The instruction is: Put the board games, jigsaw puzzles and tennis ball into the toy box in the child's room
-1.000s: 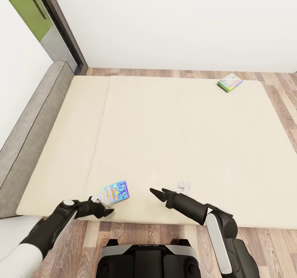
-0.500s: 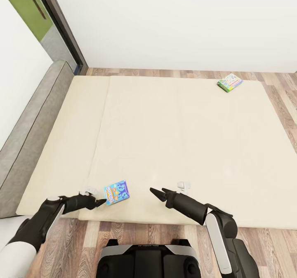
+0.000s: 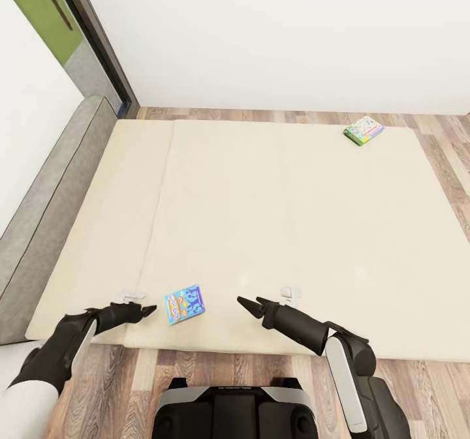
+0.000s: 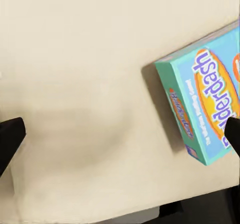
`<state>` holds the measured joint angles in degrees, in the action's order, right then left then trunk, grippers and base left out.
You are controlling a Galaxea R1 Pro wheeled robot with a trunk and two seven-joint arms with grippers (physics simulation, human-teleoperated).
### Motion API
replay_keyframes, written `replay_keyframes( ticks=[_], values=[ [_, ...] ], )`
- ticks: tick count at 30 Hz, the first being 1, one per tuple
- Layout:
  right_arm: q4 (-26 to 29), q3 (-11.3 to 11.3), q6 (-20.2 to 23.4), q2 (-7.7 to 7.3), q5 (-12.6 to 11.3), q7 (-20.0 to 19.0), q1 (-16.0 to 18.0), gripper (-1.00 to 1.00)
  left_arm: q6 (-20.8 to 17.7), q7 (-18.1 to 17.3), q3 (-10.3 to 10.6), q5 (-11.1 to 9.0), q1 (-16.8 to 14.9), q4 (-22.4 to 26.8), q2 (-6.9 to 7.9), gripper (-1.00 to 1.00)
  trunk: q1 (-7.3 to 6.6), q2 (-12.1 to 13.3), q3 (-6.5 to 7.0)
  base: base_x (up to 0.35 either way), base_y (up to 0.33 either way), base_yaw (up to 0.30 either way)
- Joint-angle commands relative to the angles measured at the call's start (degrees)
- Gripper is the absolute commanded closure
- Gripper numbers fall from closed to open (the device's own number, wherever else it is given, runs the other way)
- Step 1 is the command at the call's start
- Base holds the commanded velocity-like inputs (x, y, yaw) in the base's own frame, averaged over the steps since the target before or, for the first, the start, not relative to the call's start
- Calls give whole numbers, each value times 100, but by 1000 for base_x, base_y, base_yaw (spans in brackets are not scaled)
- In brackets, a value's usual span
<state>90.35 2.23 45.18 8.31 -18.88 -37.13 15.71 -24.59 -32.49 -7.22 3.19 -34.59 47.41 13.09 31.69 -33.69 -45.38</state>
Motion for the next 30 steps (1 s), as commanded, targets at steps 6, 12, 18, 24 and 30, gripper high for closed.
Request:
replay_keyframes(
  ticks=[6,12,18,24,30],
  values=[
    [2,19,35,5,-9,-22,3,-100,-79,786,-31,25,-3,6,-187,-100,2,-6,-5,0,0,0],
    [1,21,35,4,-10,-22,3,-100,-104,1287,-33,4,-9,2,-339,-100,2,-6,-5,0,0,0],
    [3,16,34,4,-10,-22,3,-100,-182,1616,-33,-49,-17,-11,-442,-100,2,-6,-5,0,0,0],
    [7,7,34,7,-3,-19,3,-100,-199,2614,-33,-69,-34,-160,-669,-100,2,-6,-5,0,0,0],
    [8,8,34,13,2,-14,3,-100,-146,3617,-24,-76,-83,-491,-981,-100,2,-6,-5,0,0,0]
  ],
)
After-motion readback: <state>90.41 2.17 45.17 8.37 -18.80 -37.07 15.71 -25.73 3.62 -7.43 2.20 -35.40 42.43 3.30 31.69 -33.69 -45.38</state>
